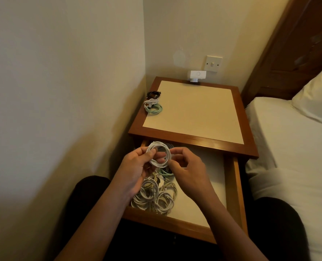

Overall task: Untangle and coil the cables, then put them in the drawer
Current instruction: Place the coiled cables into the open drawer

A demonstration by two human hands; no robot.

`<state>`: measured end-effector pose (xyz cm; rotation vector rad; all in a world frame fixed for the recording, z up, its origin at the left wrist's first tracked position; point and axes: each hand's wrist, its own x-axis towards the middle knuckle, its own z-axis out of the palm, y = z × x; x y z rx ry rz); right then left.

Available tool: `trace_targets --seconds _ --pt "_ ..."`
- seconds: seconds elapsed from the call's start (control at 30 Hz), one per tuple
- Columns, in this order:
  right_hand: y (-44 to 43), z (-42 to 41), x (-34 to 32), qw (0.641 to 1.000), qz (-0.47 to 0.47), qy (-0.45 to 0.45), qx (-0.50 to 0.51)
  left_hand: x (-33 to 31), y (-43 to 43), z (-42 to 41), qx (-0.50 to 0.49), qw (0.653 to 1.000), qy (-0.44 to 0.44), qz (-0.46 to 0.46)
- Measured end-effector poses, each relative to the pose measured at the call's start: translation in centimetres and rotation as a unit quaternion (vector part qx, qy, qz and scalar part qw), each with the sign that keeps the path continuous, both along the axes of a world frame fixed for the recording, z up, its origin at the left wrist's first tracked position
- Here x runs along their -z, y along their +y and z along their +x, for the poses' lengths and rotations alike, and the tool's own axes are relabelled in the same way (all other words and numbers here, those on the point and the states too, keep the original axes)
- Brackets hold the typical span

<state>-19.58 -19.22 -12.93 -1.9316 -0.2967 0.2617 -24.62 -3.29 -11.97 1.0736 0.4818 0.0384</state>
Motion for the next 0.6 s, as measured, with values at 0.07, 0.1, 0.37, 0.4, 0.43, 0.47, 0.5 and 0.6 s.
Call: trace_targets --seconds 0.07,0.1,0.37,0.4,0.43,0.47,0.5,0.6 --pt "0.1 0.0 -0.1 0.999 -0.025 -0.028 -0.013 -0.5 -0.1 0.1 -0.02 0.997 0.002 0.07" --pt "0.1 0.0 -0.2 0.999 -0.024 -0.033 -0.015 -0.6 -0.1 0.1 -0.026 0.995 0.001 0.098" --pt "-0.1 0.2 -1.2 0.997 0.006 -0.056 -0.054 -0.5 0.0 -0.3 0.067 0.965 0.026 0.25" --pt "-0.1 0.4 -1.1 0.997 -0.001 -0.048 -0.052 -0.6 0.1 -0.3 0.069 0.962 0.028 0.263" --pt "-0.2 0.6 -1.1 0.998 -0.004 -0.034 -0.044 -0.7 0.2 -0.3 0.062 0.957 0.031 0.283" --pt "-0.3 0.8 -0.9 0.999 0.007 -0.015 -0.033 -0.8 0.4 -0.3 0.05 0.949 0.033 0.308" --pt "-0.4 1.0 -0.8 0.999 0.033 0.014 -0.02 -0.9 0.6 -0.2 0.039 0.943 0.033 0.329" --pt "-0.7 0.9 -0.5 0.986 0.127 0.104 0.012 -1.3 0.6 -0.4 0.009 0.941 0.016 0.337"
